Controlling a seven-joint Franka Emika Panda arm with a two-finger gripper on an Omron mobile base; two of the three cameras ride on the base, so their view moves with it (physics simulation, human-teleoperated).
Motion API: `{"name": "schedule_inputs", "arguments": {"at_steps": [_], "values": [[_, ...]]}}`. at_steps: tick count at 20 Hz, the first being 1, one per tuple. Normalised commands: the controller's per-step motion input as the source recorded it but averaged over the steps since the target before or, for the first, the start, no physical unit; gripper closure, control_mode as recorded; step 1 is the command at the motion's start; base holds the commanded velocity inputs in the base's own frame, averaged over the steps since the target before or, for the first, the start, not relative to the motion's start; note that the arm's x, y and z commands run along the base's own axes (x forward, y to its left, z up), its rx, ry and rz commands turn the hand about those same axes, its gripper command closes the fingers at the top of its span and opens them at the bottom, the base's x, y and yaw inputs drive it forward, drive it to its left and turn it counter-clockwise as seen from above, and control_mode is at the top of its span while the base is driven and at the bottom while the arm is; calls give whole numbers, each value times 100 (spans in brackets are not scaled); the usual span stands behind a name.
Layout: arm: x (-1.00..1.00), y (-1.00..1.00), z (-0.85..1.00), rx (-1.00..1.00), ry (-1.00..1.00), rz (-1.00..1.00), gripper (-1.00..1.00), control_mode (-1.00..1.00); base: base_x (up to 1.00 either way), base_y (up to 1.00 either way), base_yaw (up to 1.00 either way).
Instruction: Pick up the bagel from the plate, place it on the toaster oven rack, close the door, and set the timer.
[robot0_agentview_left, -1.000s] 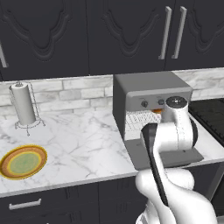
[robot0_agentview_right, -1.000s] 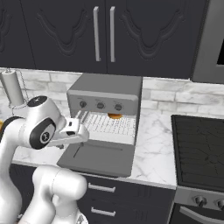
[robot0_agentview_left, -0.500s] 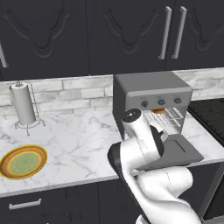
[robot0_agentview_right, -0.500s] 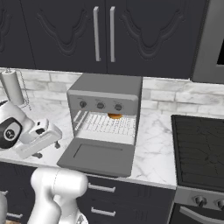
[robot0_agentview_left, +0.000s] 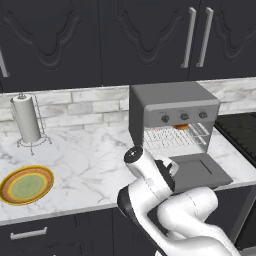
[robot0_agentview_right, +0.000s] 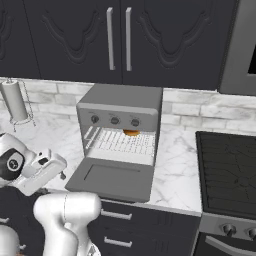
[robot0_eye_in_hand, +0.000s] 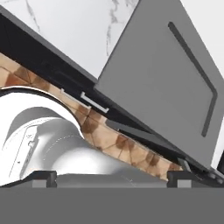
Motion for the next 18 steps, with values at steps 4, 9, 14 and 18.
{"name": "schedule_inputs", "arguments": {"at_steps": [4, 9, 14, 18], "values": [[8, 0, -55, -7, -2, 9, -100, -100, 0, 0, 0], [17, 0, -31, -7, -4, 8, -100, -100, 0, 0, 0], [30, 0, -23, -7, -7, 7, -100, -100, 0, 0, 0], [43, 0, -21, -6, -4, 7, -100, -100, 0, 0, 0]]}}
